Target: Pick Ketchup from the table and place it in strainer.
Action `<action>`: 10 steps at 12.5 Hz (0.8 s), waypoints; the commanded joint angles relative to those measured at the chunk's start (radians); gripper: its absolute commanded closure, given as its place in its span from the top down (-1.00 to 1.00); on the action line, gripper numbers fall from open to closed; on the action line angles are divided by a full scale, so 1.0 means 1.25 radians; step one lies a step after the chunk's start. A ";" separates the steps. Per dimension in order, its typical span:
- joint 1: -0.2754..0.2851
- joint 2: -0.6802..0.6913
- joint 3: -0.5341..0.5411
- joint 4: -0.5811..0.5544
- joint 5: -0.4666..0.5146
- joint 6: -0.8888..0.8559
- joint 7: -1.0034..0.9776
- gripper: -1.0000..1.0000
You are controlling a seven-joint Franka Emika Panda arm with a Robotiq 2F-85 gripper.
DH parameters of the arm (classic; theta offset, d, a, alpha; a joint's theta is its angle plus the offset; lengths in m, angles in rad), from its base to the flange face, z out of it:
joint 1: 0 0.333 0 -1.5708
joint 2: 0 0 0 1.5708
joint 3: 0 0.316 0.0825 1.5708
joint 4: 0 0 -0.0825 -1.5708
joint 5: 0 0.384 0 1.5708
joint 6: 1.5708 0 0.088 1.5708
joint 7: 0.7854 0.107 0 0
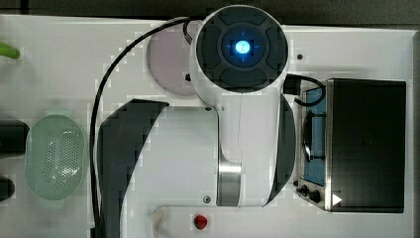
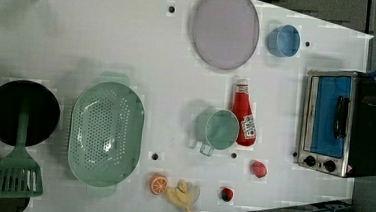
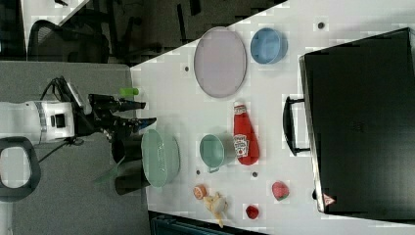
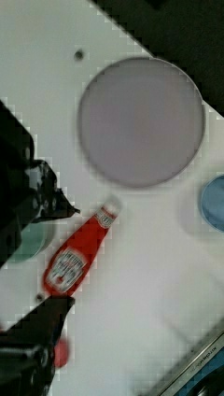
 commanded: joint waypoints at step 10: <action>-0.073 -0.036 0.046 -0.122 0.026 -0.081 -0.255 1.00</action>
